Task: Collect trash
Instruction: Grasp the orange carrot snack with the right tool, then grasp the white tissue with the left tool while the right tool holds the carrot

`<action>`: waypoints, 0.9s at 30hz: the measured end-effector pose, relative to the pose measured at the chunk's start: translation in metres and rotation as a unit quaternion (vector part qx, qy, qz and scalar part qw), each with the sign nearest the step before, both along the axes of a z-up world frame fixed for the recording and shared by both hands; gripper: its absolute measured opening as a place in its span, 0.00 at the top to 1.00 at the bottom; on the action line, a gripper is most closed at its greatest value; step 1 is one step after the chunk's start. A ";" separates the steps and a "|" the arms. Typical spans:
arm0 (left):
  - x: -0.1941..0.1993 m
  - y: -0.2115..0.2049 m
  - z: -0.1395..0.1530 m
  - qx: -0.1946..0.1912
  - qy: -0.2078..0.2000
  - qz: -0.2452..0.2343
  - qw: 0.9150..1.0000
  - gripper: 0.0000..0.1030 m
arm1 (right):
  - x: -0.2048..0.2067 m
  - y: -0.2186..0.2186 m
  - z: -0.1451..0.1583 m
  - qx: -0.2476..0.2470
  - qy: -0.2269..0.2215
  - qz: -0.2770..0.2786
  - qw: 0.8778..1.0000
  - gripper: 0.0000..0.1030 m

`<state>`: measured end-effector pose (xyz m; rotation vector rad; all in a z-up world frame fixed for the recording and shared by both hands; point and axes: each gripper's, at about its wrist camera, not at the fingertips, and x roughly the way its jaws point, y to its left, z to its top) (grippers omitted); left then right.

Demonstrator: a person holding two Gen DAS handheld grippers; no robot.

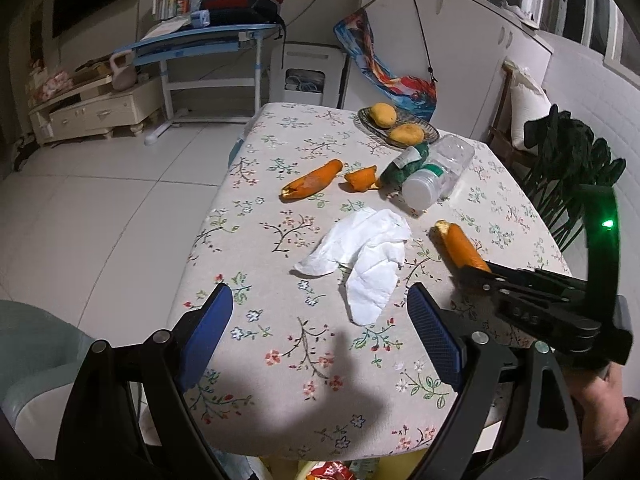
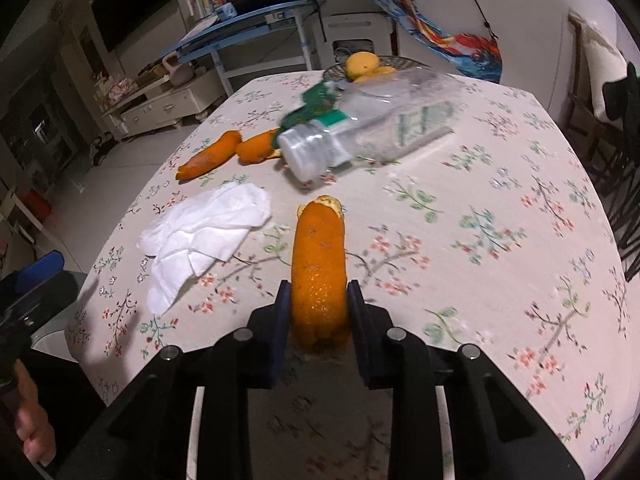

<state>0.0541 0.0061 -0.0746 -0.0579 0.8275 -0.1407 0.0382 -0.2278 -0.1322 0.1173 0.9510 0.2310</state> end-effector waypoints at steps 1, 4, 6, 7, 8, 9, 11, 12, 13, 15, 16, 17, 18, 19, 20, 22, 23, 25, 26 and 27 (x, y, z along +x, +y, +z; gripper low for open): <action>0.001 -0.003 -0.001 0.003 0.000 -0.003 1.000 0.17 | -0.002 -0.004 0.000 0.003 0.001 -0.003 1.000 0.72; 0.005 -0.009 -0.005 0.011 0.000 -0.011 1.000 0.17 | -0.007 -0.012 -0.001 0.007 0.004 -0.009 1.000 0.72; 0.009 -0.012 -0.008 0.014 0.003 -0.017 1.000 0.17 | -0.010 -0.015 -0.002 0.010 0.005 -0.011 1.000 0.72; 0.013 -0.015 -0.010 0.016 0.005 -0.021 1.000 0.17 | -0.010 -0.017 -0.002 0.012 0.006 -0.011 1.000 0.72; 0.015 -0.017 -0.011 0.016 0.008 -0.024 1.000 0.16 | -0.011 -0.017 -0.001 0.011 0.005 -0.011 1.000 0.72; 0.019 -0.020 -0.014 0.016 0.012 -0.030 0.999 0.16 | -0.012 -0.018 -0.001 0.010 0.005 -0.010 1.000 0.72; 0.027 -0.027 -0.018 0.015 0.019 -0.043 0.999 0.16 | -0.012 -0.017 -0.001 0.006 0.004 -0.008 1.000 0.72; 0.031 -0.031 -0.020 0.017 0.021 -0.050 0.998 0.16 | -0.012 -0.015 -0.001 0.003 0.003 -0.007 1.000 0.72; 0.035 -0.036 -0.022 0.020 0.022 -0.058 0.998 0.16 | -0.012 -0.014 0.000 0.000 0.002 -0.005 1.000 0.71; 0.042 -0.043 -0.026 0.027 0.022 -0.067 0.997 0.16 | -0.011 -0.014 0.000 -0.002 0.002 -0.003 1.000 0.71; 0.046 -0.046 -0.028 0.031 0.022 -0.070 0.997 0.16 | -0.011 -0.013 0.000 -0.004 0.001 -0.002 1.000 0.70; 0.049 -0.048 -0.029 0.034 0.022 -0.072 0.997 0.16 | -0.011 -0.013 0.000 -0.005 0.000 -0.001 1.000 0.70; 0.052 -0.050 -0.030 0.035 0.024 -0.073 0.996 0.16 | -0.010 -0.013 -0.001 -0.006 0.000 0.000 1.000 0.69; 0.057 -0.053 -0.032 0.037 0.027 -0.075 0.996 0.16 | -0.010 -0.013 -0.001 -0.008 -0.001 0.001 1.000 0.69; 0.060 -0.054 -0.033 0.038 0.028 -0.075 0.996 0.16 | -0.010 -0.013 -0.001 -0.008 -0.001 0.002 1.000 0.68; 0.067 -0.056 -0.036 0.045 0.031 -0.075 0.996 0.16 | -0.009 -0.014 -0.001 -0.007 -0.003 0.001 1.000 0.62; 0.070 -0.058 -0.037 0.049 0.032 -0.075 0.996 0.16 | -0.008 -0.014 -0.001 -0.007 -0.004 0.000 1.000 0.57; 0.077 -0.061 -0.039 0.063 0.032 -0.068 0.995 0.16 | -0.007 -0.016 -0.001 -0.006 -0.006 -0.003 1.000 0.51; 0.080 -0.062 -0.040 0.070 0.033 -0.066 0.995 0.16 | -0.007 -0.016 -0.001 -0.006 -0.006 -0.004 1.000 0.50; 0.083 -0.062 -0.041 0.076 0.034 -0.063 0.995 0.16 | -0.007 -0.017 -0.001 -0.005 -0.006 -0.006 1.000 0.50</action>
